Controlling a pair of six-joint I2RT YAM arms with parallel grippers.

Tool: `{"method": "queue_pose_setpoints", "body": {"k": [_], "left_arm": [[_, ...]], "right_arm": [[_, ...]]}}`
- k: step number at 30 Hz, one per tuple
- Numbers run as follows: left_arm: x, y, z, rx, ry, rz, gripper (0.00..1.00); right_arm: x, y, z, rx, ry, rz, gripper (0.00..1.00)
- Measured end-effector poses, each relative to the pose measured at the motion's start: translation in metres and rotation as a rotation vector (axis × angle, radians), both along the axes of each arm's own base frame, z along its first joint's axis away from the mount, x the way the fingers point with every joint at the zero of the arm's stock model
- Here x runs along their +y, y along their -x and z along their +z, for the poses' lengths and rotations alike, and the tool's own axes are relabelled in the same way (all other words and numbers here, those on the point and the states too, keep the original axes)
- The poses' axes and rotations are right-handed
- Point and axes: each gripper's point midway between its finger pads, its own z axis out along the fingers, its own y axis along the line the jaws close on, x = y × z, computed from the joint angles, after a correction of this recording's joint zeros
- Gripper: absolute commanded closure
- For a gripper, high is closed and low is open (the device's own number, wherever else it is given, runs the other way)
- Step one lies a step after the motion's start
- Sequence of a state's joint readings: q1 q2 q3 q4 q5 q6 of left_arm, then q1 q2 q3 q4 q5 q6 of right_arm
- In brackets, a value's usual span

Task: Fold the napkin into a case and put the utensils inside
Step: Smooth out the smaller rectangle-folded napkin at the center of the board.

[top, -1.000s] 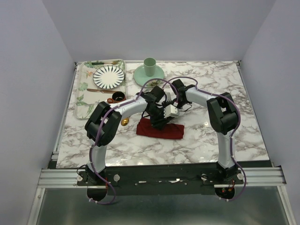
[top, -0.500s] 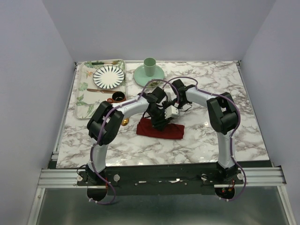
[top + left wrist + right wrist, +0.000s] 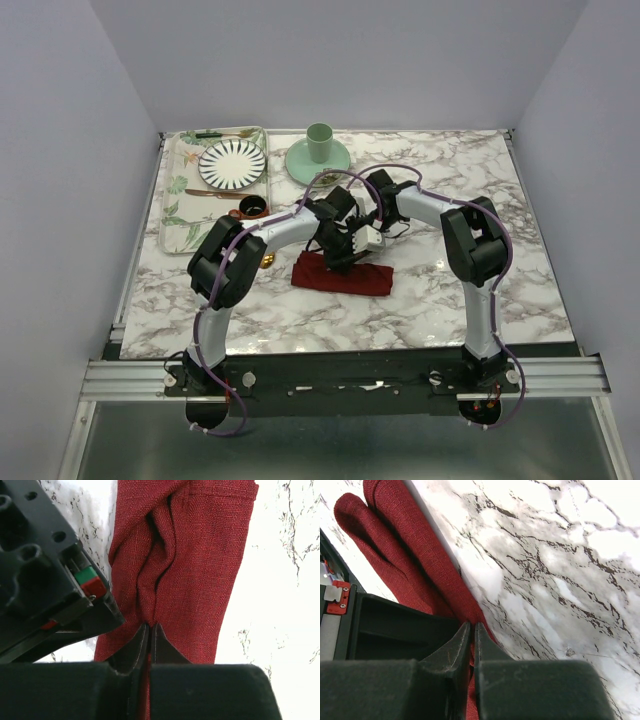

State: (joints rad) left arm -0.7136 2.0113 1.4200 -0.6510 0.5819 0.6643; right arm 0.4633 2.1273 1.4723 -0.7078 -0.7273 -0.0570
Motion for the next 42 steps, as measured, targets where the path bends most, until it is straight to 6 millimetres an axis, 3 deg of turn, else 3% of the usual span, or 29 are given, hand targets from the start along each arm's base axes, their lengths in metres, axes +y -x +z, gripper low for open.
{"method": "queue_pose_setpoints", "body": {"k": [17, 27, 42], "left_arm": [[-0.001, -0.005, 0.003, -0.024, -0.007, 0.008, 0.96], [-0.01, -0.017, 0.023, -0.129, 0.052, 0.012, 0.96], [-0.006, -0.014, 0.011, -0.132, 0.033, 0.022, 0.92]], "right_arm": [[0.0, 0.0, 0.0, 0.0, -0.001, 0.0, 0.86], [0.003, 0.003, 0.0, -0.002, -0.004, 0.014, 0.86], [0.002, 0.002, 0.0, -0.006, -0.001, 0.02, 0.81]]}}
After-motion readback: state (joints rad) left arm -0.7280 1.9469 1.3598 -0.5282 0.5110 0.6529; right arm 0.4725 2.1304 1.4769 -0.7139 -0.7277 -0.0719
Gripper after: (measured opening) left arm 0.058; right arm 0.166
